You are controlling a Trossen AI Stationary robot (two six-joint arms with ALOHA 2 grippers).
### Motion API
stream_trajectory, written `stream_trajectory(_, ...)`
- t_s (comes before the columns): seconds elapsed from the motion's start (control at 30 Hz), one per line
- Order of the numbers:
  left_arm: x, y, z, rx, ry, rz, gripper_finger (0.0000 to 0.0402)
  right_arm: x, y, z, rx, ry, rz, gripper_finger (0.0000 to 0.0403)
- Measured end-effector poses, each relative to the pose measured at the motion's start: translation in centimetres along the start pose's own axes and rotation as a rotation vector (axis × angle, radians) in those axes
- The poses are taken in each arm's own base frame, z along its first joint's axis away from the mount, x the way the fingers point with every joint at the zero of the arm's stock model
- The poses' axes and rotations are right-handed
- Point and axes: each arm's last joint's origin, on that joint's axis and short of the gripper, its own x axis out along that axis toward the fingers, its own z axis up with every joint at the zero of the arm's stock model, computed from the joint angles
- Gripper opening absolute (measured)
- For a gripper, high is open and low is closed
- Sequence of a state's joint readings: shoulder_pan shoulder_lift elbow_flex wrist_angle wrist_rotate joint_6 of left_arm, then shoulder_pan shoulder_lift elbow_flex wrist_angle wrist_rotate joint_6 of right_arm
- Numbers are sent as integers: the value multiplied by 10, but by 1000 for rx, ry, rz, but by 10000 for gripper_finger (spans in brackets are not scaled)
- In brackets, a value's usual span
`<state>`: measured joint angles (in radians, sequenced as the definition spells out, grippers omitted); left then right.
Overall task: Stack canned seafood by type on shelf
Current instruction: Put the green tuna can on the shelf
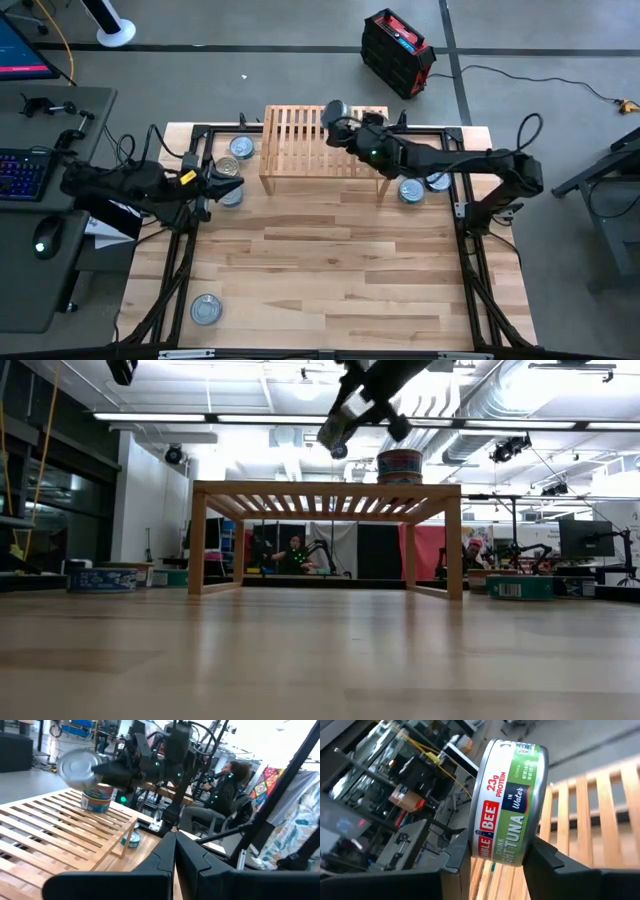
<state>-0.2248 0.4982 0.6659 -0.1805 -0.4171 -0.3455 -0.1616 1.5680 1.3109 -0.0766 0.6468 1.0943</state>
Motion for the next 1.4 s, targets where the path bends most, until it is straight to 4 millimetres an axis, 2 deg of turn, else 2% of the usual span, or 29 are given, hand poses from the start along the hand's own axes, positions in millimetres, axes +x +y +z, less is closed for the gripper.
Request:
stream_trajectory(0.2,5,1,-2,-14,14,23,1,20,-21,-27,93,74,-138,107)
stream_trajectory(0.27,7,0,-3,-13,21,26,1,22,-22,-29,113,73,-140,107)
stream_trajectory(0.53,10,0,-6,-5,41,33,1,21,-21,-27,183,26,-148,107)
stream_trajectory(0.73,10,0,-7,-1,50,36,0,20,-24,-30,195,66,-169,200)
stream_trajectory(0.83,10,0,-8,5,61,40,0,20,-26,-31,197,94,-184,223)
stream_trajectory(1.03,10,1,-8,6,64,41,1,17,-28,-30,185,117,-224,223)
stream_trajectory(1.17,10,1,-8,6,64,41,1,9,-26,-22,140,134,-283,218)
stream_trajectory(1.3,10,1,-8,6,64,41,1,3,-18,-12,89,125,-324,215)
stream_trajectory(1.4,10,1,-8,7,64,41,1,1,-5,-4,31,118,-286,215)
